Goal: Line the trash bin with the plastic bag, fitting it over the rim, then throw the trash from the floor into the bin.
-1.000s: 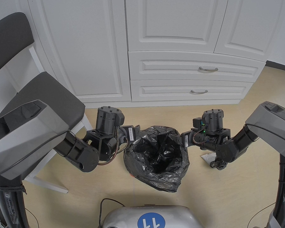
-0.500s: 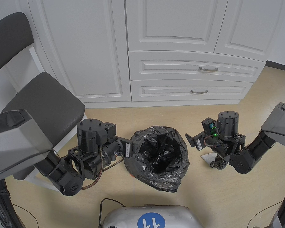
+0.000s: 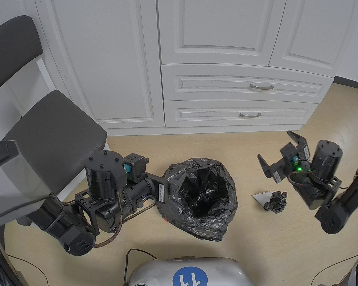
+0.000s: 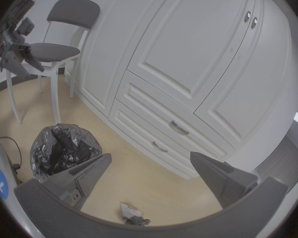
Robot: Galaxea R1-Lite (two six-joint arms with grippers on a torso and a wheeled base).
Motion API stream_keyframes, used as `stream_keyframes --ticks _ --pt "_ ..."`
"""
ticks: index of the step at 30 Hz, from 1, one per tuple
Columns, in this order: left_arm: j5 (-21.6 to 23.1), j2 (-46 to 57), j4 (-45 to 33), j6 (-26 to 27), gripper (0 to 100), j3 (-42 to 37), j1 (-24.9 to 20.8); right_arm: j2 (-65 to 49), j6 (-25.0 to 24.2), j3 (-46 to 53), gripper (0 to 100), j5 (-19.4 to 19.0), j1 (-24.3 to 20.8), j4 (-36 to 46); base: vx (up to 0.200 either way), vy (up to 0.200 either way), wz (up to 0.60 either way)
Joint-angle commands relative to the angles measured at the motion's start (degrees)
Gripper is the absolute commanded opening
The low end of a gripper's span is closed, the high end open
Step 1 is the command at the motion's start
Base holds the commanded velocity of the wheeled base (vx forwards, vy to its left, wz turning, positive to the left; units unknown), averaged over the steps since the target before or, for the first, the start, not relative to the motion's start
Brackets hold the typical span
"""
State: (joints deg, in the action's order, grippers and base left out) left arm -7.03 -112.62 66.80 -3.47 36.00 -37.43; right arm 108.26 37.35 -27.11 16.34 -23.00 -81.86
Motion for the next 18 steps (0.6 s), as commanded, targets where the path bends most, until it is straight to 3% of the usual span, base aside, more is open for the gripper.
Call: stream_keyframes --ticks 1,5,8,12,14,15,17,18 --pt "-0.17 4.86 0.08 -0.13 100 -1.46 -1.16 -10.79 2.55 8.13 100 -2.36 1.38 -3.48 0.0 0.0 0.0" --pt "-0.61 9.78 0.08 -0.13 100 -2.69 -1.6 -15.1 0.88 9.45 100 1.07 4.55 -0.23 0.0 0.0 0.0" --pt "-0.61 14.71 -0.01 -0.13 100 -4.8 -1.42 -16.16 -6.06 9.09 100 1.95 8.5 7.42 0.0 0.0 0.0" --pt "-0.61 23.41 -1.15 -0.13 100 -7.52 -0.63 -15.63 -21.8 3.03 100 1.15 16.94 29.74 0.0 0.0 0.0" --pt "-0.61 26.04 -1.94 -0.22 100 -7.96 0.16 -15.01 -30.23 -2.51 100 -2.01 20.45 43.98 0.0 0.0 0.0" --pt "-0.61 26.04 -1.94 -0.22 100 -7.96 0.16 -15.01 -30.23 -2.51 100 -2.01 20.45 43.98 0.0 0.0 0.0" --pt "-1.32 28.94 -3.61 -0.04 100 -8.14 0.69 -13.08 -41.13 -14.02 100 -14.31 25.73 68.15 0.0 0.0 0.0" --pt "-2.02 29.56 -3.96 -0.04 100 -8.31 0.86 -11.5 -43.5 -17.71 100 -18.36 27.13 73.69 0.0 0.0 0.0"
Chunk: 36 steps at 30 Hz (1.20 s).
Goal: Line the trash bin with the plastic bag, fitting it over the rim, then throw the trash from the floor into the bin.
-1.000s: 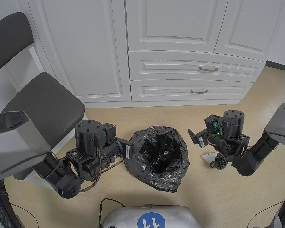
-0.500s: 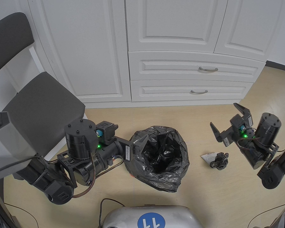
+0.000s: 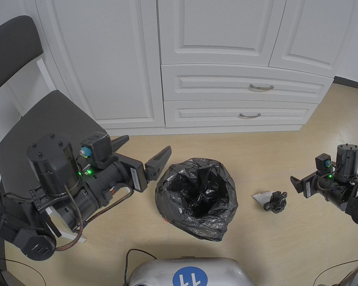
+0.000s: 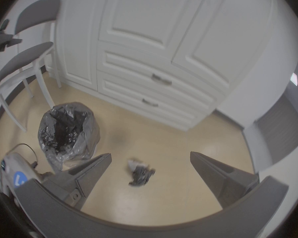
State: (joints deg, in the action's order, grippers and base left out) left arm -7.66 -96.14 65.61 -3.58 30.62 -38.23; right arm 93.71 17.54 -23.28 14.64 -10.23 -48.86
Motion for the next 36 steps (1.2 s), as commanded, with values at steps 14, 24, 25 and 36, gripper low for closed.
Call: stream_keyframes --ticks 14,24,25,36 --pt "-11.15 20.46 -2.33 -0.2 100 -7.24 5.18 51.84 -27.83 -61.44 100 -27.12 20.77 40.33 0.0 0.0 0.0" --pt "-11.07 20.64 -2.24 0.42 100 -6.36 5.71 70.47 -20.53 -91.31 100 -21.67 20.51 66.35 0.0 0.0 0.0" --pt "-10.8 20.37 -2.33 0.33 100 -6.01 5.97 71.7 -19.56 -91.31 100 -20.88 20.6 66.79 0.0 0.0 0.0" --pt "-11.15 20.81 -2.33 0.24 100 -6.01 5.97 73.11 -22.2 -91.31 100 -20.09 18.05 65.65 0.0 0.0 0.0"
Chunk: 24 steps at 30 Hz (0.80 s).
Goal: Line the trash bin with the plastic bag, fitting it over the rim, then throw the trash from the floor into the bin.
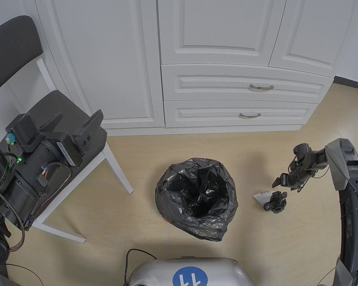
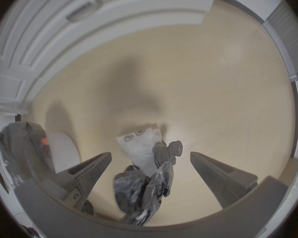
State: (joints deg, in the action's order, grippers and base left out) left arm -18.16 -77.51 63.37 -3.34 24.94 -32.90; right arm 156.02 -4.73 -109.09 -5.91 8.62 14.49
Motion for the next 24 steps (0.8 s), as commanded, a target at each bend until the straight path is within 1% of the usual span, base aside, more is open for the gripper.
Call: stream_keyframes --ticks 1,7,15,16,21,24 --pt "-0.64 2.19 -0.09 -0.09 100 -0.33 0.82 11.06 0.25 -5.5 100 0.46 -0.97 1.5 0.0 0.0 0.0" --pt "-0.56 2.19 0.0 -0.09 100 -0.51 1.0 12.21 0.25 -5.5 100 0.55 -1.94 -3.07 0.0 0.0 0.0" --pt "-0.56 1.13 0.0 -0.09 100 -0.86 1.0 12.38 -0.1 -5.5 100 0.55 -2.03 -3.24 0.0 0.0 0.0" --pt "-0.56 1.13 0.0 -0.09 100 -0.86 0.91 12.38 -0.19 -5.5 0 0.55 -2.03 -3.24 0.0 0.0 0.0" --pt "-0.56 1.04 0.0 -0.09 100 -1.12 0.91 12.38 -0.46 -5.5 0 0.55 -1.85 -4.04 0.0 0.0 0.0" --pt "-0.56 1.04 0.0 0.0 100 -1.12 0.91 11.5 -1.16 -5.5 0 2.31 -1.32 -4.04 0.0 0.0 0.0"
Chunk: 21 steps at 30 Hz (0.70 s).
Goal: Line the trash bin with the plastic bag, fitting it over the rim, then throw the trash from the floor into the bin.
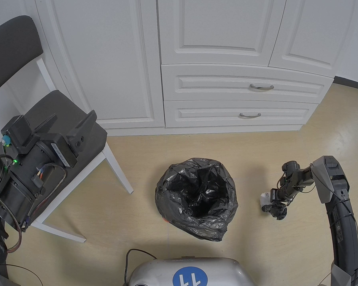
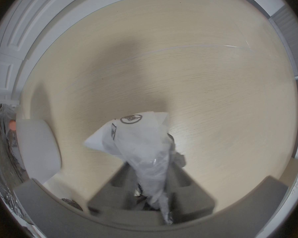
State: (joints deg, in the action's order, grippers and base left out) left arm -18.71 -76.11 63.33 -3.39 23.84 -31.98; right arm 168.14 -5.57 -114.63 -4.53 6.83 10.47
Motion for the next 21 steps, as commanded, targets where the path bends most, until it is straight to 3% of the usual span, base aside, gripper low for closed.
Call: stream_keyframes --ticks 1,5,8,9,11,16,21 --pt "-0.1 -0.01 0.04 0.05 100 0.06 -0.1 -1.33 -0.49 0.04 0 2.34 0.64 -0.19 0.0 0.0 0.0" --pt "0.08 1.05 0.13 0.22 100 0.15 -0.63 -4.76 -0.58 2.48 0 3.66 0.82 -1.24 0.0 0.0 0.0" --pt "0.43 1.84 0.04 0.31 100 0.41 -1.42 -13.02 -3.83 10.3 0 1.99 0.12 -5.9 0.0 0.0 0.0" --pt "0.52 1.66 0.04 0.22 100 0.59 -1.6 -17.06 -6.03 13.2 0 -1.62 -0.41 -6.96 0.0 0.0 0.0" --pt "0.52 1.31 0.04 0.31 100 0.76 -1.6 -22.95 -6.47 17.25 0 -5.05 -1.11 -6.78 0.0 0.0 0.0" --pt "0.43 1.66 0.04 0.31 100 1.56 -1.51 -37.72 -3.66 27.97 0 -7.33 -2.52 -7.48 0.0 0.0 0.0" --pt "0.43 2.01 0.04 0.58 100 1.47 -1.51 -52.92 -1.28 37.64 0 -12.78 -7.27 -7.57 0.0 0.0 0.0"
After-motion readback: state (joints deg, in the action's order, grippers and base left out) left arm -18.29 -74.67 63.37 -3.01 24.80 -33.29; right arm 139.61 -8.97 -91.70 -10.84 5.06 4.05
